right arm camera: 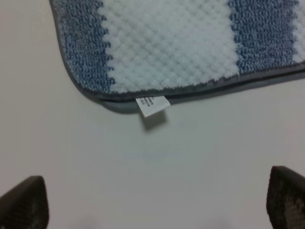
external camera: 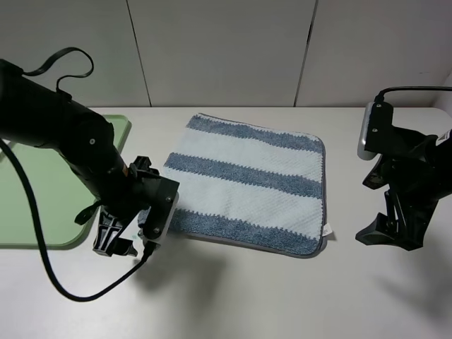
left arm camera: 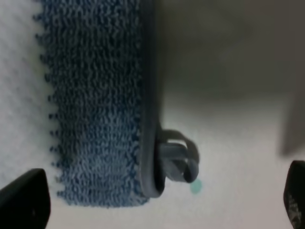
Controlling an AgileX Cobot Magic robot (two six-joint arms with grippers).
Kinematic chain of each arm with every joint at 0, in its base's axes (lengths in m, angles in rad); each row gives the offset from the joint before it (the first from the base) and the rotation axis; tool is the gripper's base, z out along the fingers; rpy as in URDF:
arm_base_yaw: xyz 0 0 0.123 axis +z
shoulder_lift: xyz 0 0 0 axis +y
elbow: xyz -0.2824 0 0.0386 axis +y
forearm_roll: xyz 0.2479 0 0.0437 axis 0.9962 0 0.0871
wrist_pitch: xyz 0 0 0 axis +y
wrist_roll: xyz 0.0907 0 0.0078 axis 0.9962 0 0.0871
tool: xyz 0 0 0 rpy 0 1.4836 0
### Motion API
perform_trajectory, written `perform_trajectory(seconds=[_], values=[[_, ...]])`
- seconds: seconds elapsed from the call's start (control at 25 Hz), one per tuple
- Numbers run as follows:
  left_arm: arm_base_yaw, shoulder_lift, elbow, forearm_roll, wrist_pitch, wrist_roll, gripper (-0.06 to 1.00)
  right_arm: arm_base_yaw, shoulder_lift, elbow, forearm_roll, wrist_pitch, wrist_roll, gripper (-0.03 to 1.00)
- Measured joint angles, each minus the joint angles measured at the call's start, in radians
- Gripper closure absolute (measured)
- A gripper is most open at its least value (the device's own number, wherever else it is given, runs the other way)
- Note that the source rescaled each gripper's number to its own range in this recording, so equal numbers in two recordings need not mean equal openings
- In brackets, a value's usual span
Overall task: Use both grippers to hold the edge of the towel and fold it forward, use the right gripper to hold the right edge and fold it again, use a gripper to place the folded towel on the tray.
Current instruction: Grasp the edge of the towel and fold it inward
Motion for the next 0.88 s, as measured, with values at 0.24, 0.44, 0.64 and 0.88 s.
perform_trajectory(seconds=[0.24, 0.44, 0.64, 0.88], values=[[0.000, 0.063, -0.001, 0.025, -0.038, 0.000, -0.04, 0.000, 0.000, 0.000, 0.011, -0.006, 0.000, -0.03], [0.000, 0.074, -0.007, 0.025, -0.045, 0.000, -0.04, 0.000, 0.000, 0.000, 0.012, -0.007, 0.000, -0.03], [0.000, 0.075, -0.007, 0.025, -0.045, 0.000, -0.03, 0.000, 0.000, 0.000, 0.012, -0.010, 0.000, -0.03], [0.000, 0.076, -0.007, 0.025, -0.048, 0.000, -0.03, 0.000, 0.002, 0.000, 0.012, -0.018, -0.063, -0.03]])
